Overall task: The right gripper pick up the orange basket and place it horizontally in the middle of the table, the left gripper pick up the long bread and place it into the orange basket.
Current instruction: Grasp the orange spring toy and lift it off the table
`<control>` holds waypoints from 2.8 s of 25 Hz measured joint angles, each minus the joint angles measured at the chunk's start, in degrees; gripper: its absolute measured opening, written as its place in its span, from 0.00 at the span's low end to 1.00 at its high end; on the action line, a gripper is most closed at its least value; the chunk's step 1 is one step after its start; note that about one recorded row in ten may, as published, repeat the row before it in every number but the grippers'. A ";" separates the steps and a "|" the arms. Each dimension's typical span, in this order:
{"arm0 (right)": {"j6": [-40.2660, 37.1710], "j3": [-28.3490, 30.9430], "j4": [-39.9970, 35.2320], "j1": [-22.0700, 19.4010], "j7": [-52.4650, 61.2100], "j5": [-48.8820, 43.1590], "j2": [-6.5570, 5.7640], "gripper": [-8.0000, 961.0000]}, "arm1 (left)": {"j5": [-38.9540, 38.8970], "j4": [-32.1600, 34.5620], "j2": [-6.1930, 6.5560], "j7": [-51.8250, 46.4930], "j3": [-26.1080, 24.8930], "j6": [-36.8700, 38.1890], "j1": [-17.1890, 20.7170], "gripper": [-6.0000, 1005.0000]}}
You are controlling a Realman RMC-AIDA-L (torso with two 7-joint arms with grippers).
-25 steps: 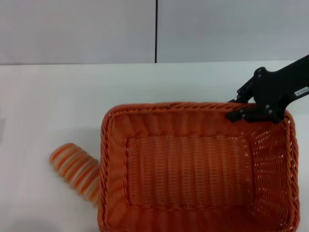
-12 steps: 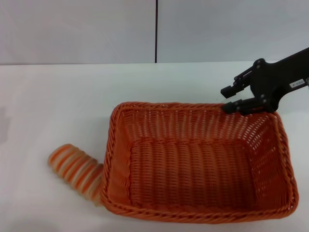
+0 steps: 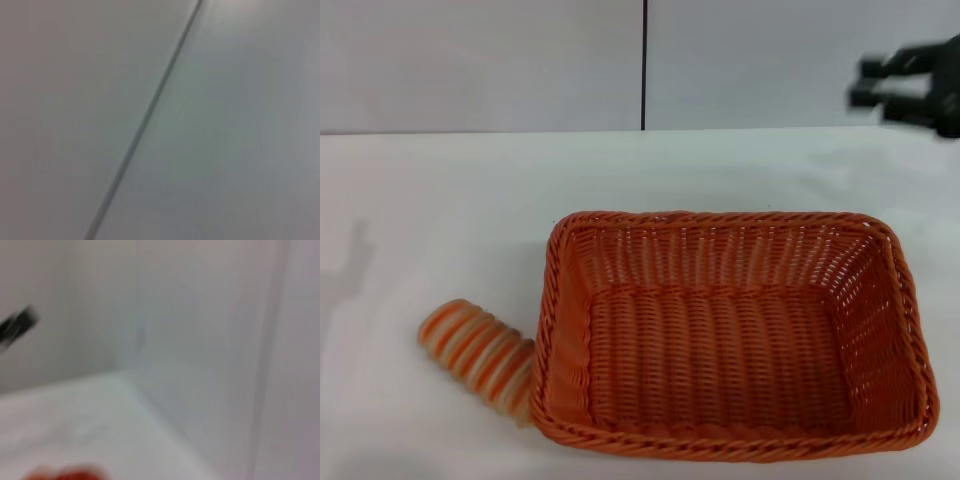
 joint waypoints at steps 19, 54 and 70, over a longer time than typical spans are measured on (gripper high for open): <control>-8.23 36.09 27.29 -22.90 -17.20 27.75 3.02 0.39 | 14.82 31.34 5.24 -34.76 22.78 -6.50 2.43 0.83; -12.66 35.48 28.71 -19.89 -17.23 26.29 3.81 0.39 | 28.45 31.46 0.61 -28.46 23.95 -21.94 3.06 0.83; -14.15 35.48 28.70 -19.53 -17.29 26.19 3.87 0.39 | 29.95 30.04 0.58 -29.15 25.59 -24.50 1.95 0.81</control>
